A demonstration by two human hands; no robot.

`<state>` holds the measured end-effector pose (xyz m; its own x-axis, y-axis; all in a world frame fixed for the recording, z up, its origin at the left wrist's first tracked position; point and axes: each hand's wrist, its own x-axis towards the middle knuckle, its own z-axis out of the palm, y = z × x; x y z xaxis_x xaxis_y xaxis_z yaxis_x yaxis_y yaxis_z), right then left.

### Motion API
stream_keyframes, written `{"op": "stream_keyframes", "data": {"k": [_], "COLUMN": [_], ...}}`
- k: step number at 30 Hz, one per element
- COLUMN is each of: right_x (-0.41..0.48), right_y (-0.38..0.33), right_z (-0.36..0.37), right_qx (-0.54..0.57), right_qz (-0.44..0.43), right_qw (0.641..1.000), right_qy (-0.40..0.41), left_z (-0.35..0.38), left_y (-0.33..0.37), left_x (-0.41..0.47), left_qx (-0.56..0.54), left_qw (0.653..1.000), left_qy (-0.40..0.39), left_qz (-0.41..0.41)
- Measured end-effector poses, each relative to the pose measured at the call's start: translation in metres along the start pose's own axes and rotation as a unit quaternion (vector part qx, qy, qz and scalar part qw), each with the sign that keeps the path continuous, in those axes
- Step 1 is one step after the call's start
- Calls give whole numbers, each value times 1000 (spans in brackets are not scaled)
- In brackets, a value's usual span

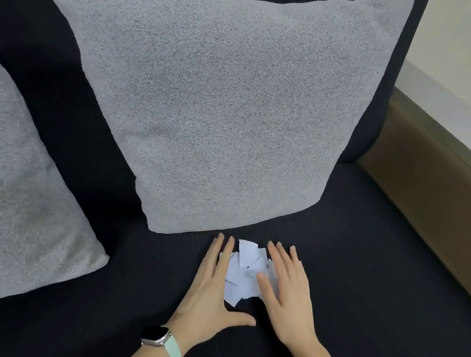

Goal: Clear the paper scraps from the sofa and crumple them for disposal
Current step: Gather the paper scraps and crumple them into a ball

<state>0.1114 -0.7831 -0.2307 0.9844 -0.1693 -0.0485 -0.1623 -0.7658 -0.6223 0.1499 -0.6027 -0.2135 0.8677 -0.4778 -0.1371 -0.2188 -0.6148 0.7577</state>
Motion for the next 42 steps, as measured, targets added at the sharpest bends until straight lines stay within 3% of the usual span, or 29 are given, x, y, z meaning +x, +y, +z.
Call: {"op": "stream_keyframes", "data": {"k": [5, 13, 17, 26, 34, 42], "right_x": [-6, -13, -18, -39, -41, -57], "right_y": [-18, -39, -52, -96, -136, -198], "right_z": [17, 34, 43, 60, 56, 58], "right_qx": [-12, -22, 12, 211, 300, 343], "right_qz": [-28, -56, -63, -6, 32, -16], "right_qw": [999, 997, 997, 977, 953, 935], "right_qy": [-26, -37, -41, -22, -30, -87], "left_z": [2, -3, -9, -7, -26, -76], "left_y": [-5, -15, -17, -20, -20, -21], "left_x": [-2, -17, -30, -61, -78, -120], "left_qx": [43, -3, -19, -89, -171, -95], "left_qw": [999, 999, 999, 991, 974, 973], "left_qy": [-25, -28, -16, 82, 149, 210], "left_qz": [15, -47, -33, -52, -26, -28]}}
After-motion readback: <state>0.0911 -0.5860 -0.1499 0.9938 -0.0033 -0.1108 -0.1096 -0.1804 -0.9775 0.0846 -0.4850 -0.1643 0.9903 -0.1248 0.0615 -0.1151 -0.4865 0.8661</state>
